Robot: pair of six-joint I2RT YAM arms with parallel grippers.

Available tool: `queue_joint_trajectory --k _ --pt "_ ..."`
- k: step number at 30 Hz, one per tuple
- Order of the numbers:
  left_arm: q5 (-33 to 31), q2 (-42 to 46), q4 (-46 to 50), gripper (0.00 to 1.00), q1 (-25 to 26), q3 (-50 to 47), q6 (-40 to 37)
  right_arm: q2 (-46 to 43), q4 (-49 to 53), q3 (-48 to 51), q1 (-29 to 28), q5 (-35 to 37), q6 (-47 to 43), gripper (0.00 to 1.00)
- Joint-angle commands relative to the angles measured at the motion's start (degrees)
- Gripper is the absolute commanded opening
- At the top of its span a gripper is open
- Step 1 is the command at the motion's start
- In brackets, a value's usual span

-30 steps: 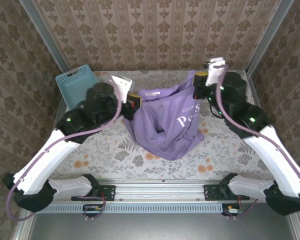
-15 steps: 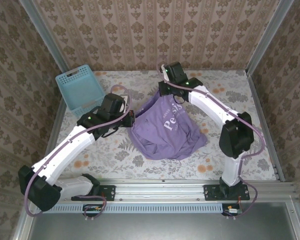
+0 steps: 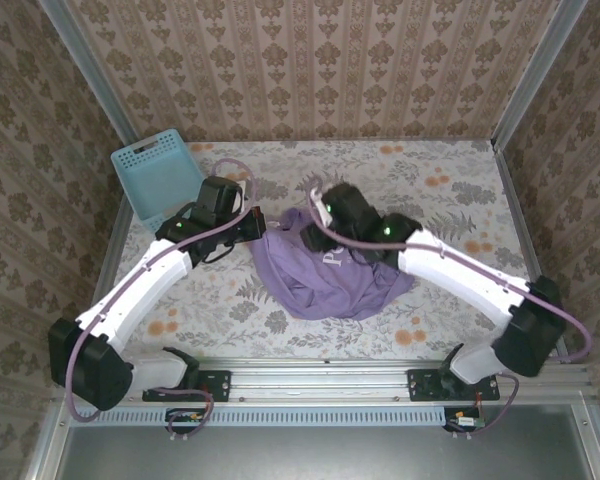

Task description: Fold the inside-out t-shirt

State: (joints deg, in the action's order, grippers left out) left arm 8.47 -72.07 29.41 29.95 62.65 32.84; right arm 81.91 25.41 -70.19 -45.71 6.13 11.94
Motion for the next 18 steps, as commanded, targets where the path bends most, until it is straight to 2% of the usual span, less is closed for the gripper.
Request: queue_joint_trajectory --k 1,5,8,10,12,13,16,18 --pt "1.81 -0.6 -2.38 0.0 -1.01 0.95 0.82 -1.39 -5.98 8.96 -3.31 1.31 3.62 0.6" --pt "2.17 -0.7 -2.51 0.0 -1.73 0.86 0.82 0.82 -9.42 14.65 -5.56 2.84 4.62 0.74" --pt "2.37 -0.63 -2.34 0.0 -2.16 0.8 0.78 3.14 -10.14 15.72 -6.0 4.84 3.94 0.78" --pt "2.43 -0.61 -2.46 0.0 -2.34 0.57 0.82 4.98 -10.33 15.94 -5.98 6.04 3.77 0.77" --pt "2.51 -0.7 -2.51 0.0 -2.57 0.37 0.78 7.01 -9.78 15.28 -6.04 7.26 3.78 0.69" --pt "2.6 -0.85 -2.51 0.0 -2.68 0.44 0.74 7.77 -9.02 14.61 -5.97 8.07 3.82 0.62" --pt "2.85 -1.83 -2.13 0.0 -2.96 0.64 0.14 6.92 -8.88 14.1 -5.93 10.0 3.71 0.23" --pt "2.69 -3.29 -1.47 0.0 -3.14 1.27 -0.51 4.83 -9.18 14.26 -5.84 10.08 3.27 0.07"
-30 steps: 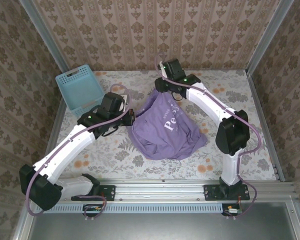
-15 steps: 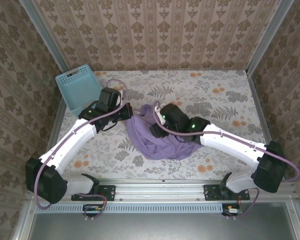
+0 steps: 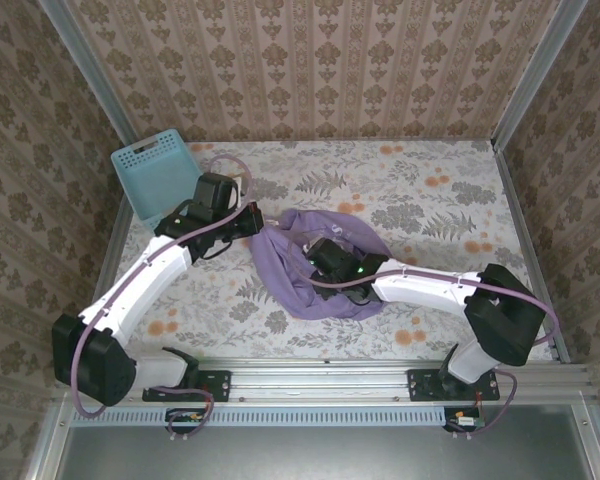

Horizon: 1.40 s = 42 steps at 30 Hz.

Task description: Fold the inside-out t-shirt

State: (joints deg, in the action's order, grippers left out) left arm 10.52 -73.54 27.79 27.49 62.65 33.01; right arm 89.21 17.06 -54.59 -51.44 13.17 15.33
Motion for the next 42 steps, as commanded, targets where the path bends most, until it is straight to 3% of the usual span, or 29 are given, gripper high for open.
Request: queue_joint_trajectory --k 1,5,10,15,19,23,28,39,42 --pt "0.64 -2.73 0.24 0.0 -0.7 1.62 -1.16 -3.72 -0.82 -1.4 0.01 2.67 -0.49 0.02" --pt "-0.29 -7.68 1.64 0.04 -0.73 3.98 -3.63 -7.41 0.03 -2.53 1.58 -1.11 -0.23 0.0" --pt "-5.95 -5.61 3.02 0.4 1.87 1.6 -3.16 -9.05 -1.0 -3.54 5.06 -8.59 3.46 0.0" --pt "-12.47 9.62 -6.09 0.6 13.14 -11.4 -2.12 -9.05 -3.26 -4.16 7.26 -14.79 6.57 0.0" --pt "-14.99 14.39 -10.91 0.69 21.03 -18.66 -3.18 -9.05 -3.76 -5.09 7.29 -16.2 6.9 0.0" --pt "-11.36 11.65 -17.54 0.67 21.53 -23.49 -1.33 -9.05 -4.93 -5.35 7.25 -18.02 7.26 0.0" --pt "-9.72 5.97 -20.63 0.5 21.62 -22.54 -0.06 -9.93 -4.93 -4.77 7.3 -17.87 7.51 0.0" --pt "-10.04 -0.35 -22.85 0.31 21.38 -20.32 1.35 -11.41 -5.28 -1.44 7.23 -16.33 7.17 0.0" --pt "-10.11 -1.33 -22.44 0.19 21.22 -19.8 1.43 -11.52 -5.16 -0.86 7.24 -15.53 6.88 0.0"
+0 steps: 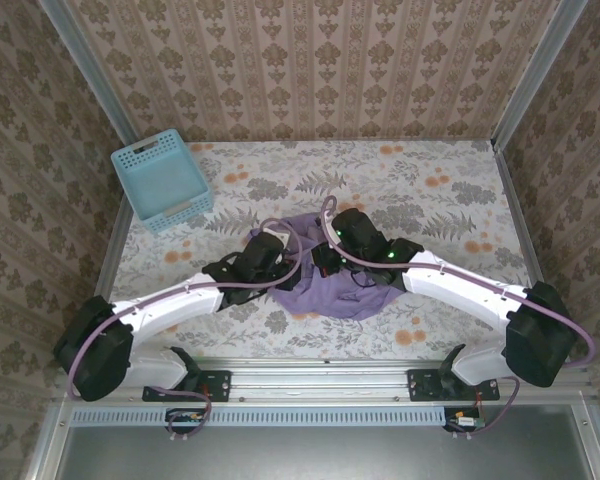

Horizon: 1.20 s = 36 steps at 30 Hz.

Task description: Fold the inside-out t-shirt

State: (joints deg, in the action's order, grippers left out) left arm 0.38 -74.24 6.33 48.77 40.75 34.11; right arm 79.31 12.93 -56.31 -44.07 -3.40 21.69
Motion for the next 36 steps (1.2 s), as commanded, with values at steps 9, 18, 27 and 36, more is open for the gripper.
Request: queue_joint_trajectory --k 9,18,27,36 --pt "0.95 5.03 -0.09 0.0 2.85 3.22 0.06 -0.19 1.05 -0.43 6.47 2.36 -0.05 0.0" --pt "-0.46 11.65 -1.13 0.0 4.34 3.56 0.68 7.82 -1.06 -2.03 8.05 4.14 -3.77 0.08" --pt "4.37 11.4 -2.79 0.0 -1.74 4.91 3.07 -6.13 -6.19 8.94 1.82 5.75 -3.88 0.44" --pt "6.03 10.52 -2.77 0.0 -2.46 6.6 3.24 -9.35 -18.63 15.45 -3.26 0.07 -3.87 0.39"
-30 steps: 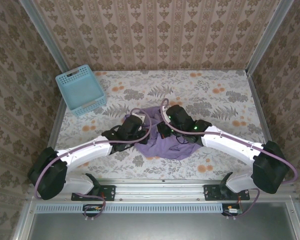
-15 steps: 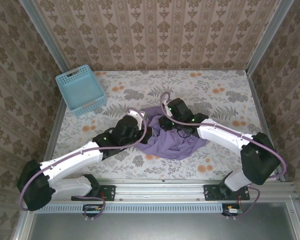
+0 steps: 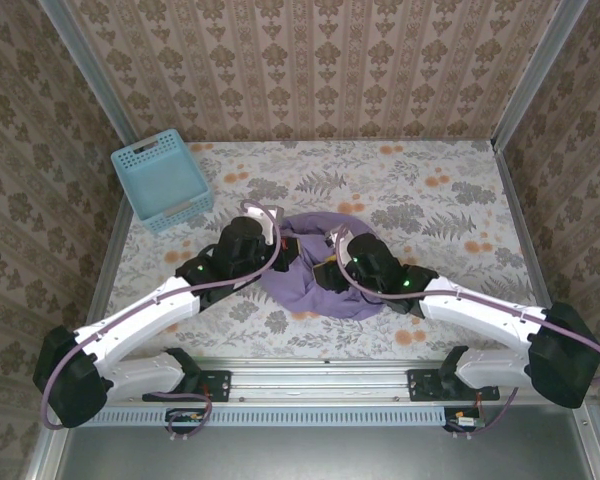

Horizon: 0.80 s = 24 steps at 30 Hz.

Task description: Fold the inside-out t-shirt

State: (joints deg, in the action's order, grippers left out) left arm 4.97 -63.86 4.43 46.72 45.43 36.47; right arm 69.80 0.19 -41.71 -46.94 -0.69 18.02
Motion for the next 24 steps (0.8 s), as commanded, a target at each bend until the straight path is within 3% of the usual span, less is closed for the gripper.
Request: queue_joint_trajectory --k 1,6,11,24 --pt "1.53 0.05 -0.82 0.0 -0.45 1.94 0.94 0.25 -6.62 0.7 -0.65 -3.5 -0.4 0.37" --pt "1.49 0.3 -0.69 0.0 -0.58 1.5 1.06 3.79 -4.35 -2.14 -0.95 -1.4 -0.94 0.3" --pt "1.18 0.4 -0.03 0.0 -0.7 1.59 0.92 6.75 -5.82 -3.46 -0.96 -6.65 -0.54 0.25" --pt "1.09 0.97 0.31 0.0 -0.93 1.11 0.78 11.38 -5.25 -4.88 0.8 -5.61 1.32 0.22"
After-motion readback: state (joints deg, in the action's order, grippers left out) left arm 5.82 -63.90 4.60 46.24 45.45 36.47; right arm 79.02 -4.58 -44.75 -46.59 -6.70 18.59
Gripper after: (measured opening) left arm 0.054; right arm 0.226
